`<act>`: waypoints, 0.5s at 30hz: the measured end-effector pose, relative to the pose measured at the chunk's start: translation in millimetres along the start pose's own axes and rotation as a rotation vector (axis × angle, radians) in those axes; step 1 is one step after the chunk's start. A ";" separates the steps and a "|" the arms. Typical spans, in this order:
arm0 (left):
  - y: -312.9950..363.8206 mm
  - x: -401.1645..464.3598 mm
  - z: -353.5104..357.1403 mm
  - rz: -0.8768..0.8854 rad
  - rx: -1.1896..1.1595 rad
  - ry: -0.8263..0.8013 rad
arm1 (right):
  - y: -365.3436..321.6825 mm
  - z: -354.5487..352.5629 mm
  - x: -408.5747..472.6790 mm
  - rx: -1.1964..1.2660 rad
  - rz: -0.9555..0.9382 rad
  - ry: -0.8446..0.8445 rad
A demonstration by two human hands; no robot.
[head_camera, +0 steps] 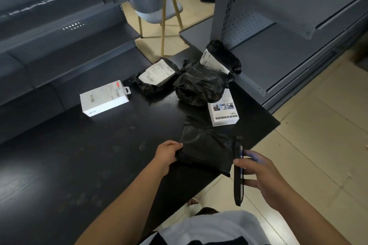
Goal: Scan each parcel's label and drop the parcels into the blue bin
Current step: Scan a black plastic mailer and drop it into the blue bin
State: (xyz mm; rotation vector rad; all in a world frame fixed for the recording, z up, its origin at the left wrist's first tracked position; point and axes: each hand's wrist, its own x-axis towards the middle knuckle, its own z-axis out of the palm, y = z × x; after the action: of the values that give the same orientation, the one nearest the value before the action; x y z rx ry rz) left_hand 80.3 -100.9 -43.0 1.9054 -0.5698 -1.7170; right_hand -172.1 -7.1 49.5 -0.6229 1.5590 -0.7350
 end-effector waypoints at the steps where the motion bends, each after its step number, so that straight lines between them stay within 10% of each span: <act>1: -3.1 -4.4 -12.6 -0.021 -0.075 -0.007 | -3.5 6.6 3.4 -0.012 -0.001 -0.028; 8: -42.8 -49.6 -124.9 -0.006 -0.396 0.046 | -19.1 69.1 24.8 -0.103 0.005 -0.223; 15: -42.1 -119.4 -228.0 0.256 -0.222 0.475 | -25.1 141.2 16.0 -0.206 0.004 -0.425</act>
State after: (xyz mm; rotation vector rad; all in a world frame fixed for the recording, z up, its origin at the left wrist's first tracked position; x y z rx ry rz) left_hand 292.1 26.4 40.3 1.8938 -0.3971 -1.0682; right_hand -34.3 -49.8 50.2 -0.8661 1.2461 -0.4052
